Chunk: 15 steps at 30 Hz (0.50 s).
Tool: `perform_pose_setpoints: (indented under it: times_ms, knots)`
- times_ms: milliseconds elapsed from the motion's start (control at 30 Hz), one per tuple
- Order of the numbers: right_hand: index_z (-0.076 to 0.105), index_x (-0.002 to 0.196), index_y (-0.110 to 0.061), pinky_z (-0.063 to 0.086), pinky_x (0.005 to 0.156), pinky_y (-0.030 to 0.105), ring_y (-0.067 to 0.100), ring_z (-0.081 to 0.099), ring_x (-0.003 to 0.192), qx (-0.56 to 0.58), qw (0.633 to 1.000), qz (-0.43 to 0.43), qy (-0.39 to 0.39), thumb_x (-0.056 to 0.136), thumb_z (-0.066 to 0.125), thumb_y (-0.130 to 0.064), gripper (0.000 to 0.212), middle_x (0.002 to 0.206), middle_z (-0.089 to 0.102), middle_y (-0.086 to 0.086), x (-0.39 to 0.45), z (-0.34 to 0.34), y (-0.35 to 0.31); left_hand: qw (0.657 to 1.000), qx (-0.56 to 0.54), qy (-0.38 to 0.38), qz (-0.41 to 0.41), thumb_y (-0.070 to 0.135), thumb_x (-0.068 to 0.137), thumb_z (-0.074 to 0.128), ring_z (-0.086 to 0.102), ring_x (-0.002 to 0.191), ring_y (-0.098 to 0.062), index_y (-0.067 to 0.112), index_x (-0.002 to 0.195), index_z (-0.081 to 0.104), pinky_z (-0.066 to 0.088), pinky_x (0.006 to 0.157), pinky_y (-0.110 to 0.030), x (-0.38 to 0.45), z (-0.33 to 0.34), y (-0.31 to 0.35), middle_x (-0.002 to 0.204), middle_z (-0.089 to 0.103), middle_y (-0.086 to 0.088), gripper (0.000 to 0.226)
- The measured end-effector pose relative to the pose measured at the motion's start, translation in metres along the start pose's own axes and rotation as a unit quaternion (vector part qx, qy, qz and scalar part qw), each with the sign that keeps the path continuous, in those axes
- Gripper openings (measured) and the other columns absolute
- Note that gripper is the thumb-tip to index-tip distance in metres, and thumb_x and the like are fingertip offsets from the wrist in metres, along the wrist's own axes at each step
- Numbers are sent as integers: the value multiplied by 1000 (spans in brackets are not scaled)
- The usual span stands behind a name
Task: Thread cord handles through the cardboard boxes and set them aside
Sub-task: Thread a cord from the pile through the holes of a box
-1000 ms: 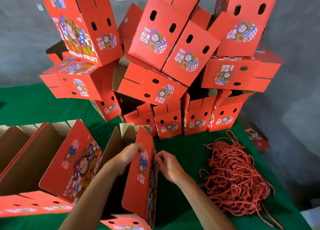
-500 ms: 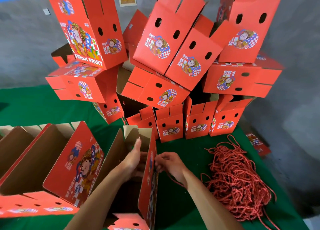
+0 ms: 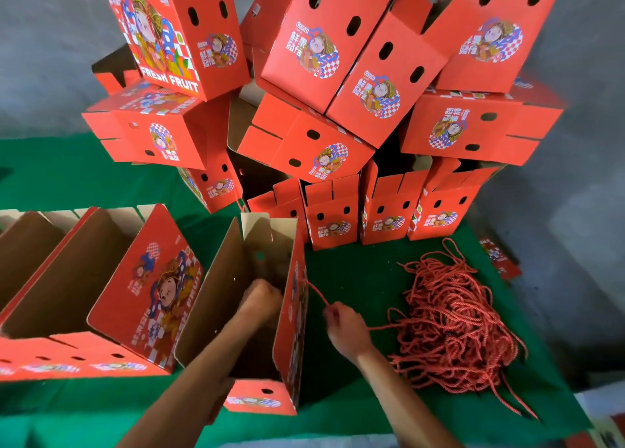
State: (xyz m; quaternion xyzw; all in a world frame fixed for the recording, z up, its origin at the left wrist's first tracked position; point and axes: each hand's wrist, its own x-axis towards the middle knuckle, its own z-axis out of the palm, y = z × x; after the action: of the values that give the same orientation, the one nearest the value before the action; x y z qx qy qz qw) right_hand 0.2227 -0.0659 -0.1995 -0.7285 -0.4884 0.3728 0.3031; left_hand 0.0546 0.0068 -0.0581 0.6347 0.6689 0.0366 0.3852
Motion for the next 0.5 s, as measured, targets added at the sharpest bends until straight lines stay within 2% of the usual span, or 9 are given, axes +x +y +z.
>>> perform_pose_setpoints:
  times_ms: [33,100,167,233,267,333,367,433,500]
  knots:
    - [61,91,-18,53,75,40,22,68,79,-86,995,39,38,110,40,-37,34,83,69,1,-7,-1,17,999,-26,-21,-5,21,105,56,70,77,-23,4,93,68,55,58,-28,-2,-1,-5,97,72,-15,24]
    - [64,94,-14,49,73,37,29,69,85,-102,986,96,90,112,33,-36,42,85,69,4,-15,-6,34,993,-105,-60,-4,43,106,49,73,74,-19,7,101,67,57,53,-28,-10,-5,-9,98,74,-14,41]
    - [64,90,-11,45,62,33,24,62,69,90,984,135,77,112,35,-34,43,73,60,2,-16,-11,23,978,-183,-95,-8,63,102,37,76,78,-23,14,101,69,59,56,-29,-22,-13,-5,94,77,-12,58]
    - [61,86,-8,41,48,27,14,45,48,320,930,178,43,111,41,-30,39,57,45,-2,-9,-11,-1,956,-248,-158,-11,79,93,35,78,81,-25,22,96,77,61,57,-31,-33,-21,0,93,79,-9,71]
    - [60,86,-7,37,44,25,11,37,43,387,904,179,41,111,43,-28,36,52,38,-5,-5,-12,-12,947,-260,-189,-4,85,87,37,78,83,-23,29,94,80,61,57,-31,-39,-23,3,94,80,-5,71]
    - [60,88,-8,33,45,25,10,30,42,441,883,153,49,110,46,-27,32,50,32,-8,0,-15,-25,946,-244,-214,25,89,80,46,78,91,-21,36,102,79,63,64,-32,-49,-26,4,100,80,1,66]
    - [60,90,-9,34,47,24,10,32,44,444,883,139,57,109,48,-26,28,53,35,-7,1,-18,-26,950,-230,-210,35,86,81,52,77,94,-21,34,109,75,63,70,-35,-51,-26,3,103,79,3,64]
    - [61,97,-11,42,58,23,10,50,59,395,908,116,82,107,51,-26,20,70,53,-3,-2,-22,-20,959,-197,-198,43,71,89,58,76,98,-21,33,116,65,63,82,-42,-53,-22,-2,107,78,3,47]
    - [59,117,-9,49,80,28,18,64,98,292,944,109,106,106,53,-27,22,109,65,6,-7,-20,-3,965,-170,-198,36,59,98,55,72,105,-24,35,114,58,60,92,-46,-53,-17,-8,115,74,-1,29]
